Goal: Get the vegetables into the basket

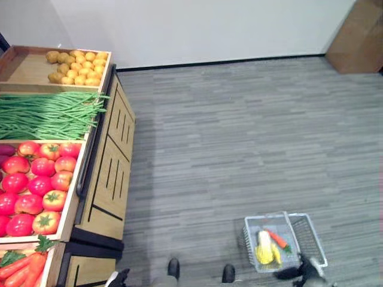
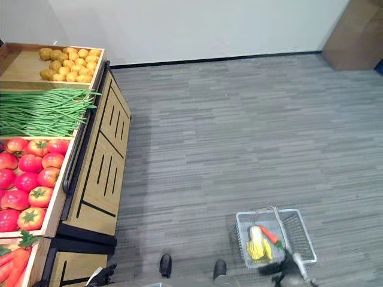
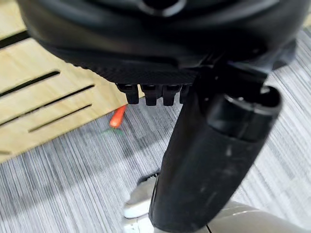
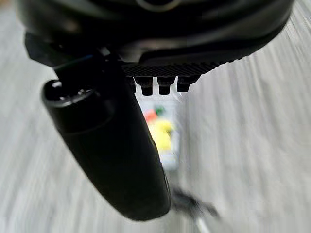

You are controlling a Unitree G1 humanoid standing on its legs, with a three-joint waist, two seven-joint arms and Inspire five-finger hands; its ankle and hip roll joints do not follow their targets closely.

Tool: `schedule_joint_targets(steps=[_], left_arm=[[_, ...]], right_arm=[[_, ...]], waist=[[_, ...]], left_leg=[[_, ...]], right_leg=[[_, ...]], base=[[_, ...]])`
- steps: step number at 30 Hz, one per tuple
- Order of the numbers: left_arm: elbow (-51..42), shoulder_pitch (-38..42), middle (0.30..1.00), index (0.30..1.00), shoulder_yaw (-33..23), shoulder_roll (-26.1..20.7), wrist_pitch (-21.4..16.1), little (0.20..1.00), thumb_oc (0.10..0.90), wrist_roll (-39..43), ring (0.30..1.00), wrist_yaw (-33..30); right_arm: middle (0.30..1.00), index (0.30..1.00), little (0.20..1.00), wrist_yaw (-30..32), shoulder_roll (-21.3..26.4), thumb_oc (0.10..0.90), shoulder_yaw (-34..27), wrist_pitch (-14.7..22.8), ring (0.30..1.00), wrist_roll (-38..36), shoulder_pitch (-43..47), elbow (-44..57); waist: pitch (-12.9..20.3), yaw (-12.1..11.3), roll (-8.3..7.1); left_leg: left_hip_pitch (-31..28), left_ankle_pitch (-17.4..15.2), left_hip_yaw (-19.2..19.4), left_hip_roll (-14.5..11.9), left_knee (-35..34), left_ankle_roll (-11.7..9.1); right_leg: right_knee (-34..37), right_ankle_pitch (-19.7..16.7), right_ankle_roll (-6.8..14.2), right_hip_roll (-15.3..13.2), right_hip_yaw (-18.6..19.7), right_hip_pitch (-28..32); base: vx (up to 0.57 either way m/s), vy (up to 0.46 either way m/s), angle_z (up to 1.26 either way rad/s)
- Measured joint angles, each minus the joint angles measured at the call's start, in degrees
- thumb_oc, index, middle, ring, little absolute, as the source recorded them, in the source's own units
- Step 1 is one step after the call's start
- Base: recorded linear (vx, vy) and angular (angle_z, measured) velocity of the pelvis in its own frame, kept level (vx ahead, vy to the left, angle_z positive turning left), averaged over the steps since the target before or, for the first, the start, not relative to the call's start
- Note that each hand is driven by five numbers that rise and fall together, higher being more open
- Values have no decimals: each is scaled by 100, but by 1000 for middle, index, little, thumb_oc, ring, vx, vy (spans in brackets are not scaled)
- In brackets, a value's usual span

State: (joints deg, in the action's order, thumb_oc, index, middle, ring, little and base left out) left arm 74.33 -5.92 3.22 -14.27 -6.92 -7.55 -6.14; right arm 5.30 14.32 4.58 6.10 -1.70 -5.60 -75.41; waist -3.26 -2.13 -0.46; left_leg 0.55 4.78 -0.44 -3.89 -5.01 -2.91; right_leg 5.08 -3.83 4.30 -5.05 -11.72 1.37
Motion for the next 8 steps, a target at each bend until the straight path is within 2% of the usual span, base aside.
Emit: schedule_joint_targets(steps=[1,8], left_arm=[[126,-42,1000,1000,-183,79,29,1000,900,197,1000,1],[427,-221,1000,1000,-263,193,127,1000,900,691,1000,41]], right_arm=[[1000,1000,1000,-183,-149,900,60,7,1000,-49,-109,-140],[1000,1000,1000,-306,-161,900,42,-54,1000,-41,-412,-487]], waist=[[54,14,-33],[357,72,-8]], left_leg=[[-73,-22,4,13,0,13],[-168,-161,74,36,-26,37]], right_leg=[[0,14,3,-12,10,72],[20,89,23,-41,74,139]], base=[[0,0,0],[5,49,-5]])
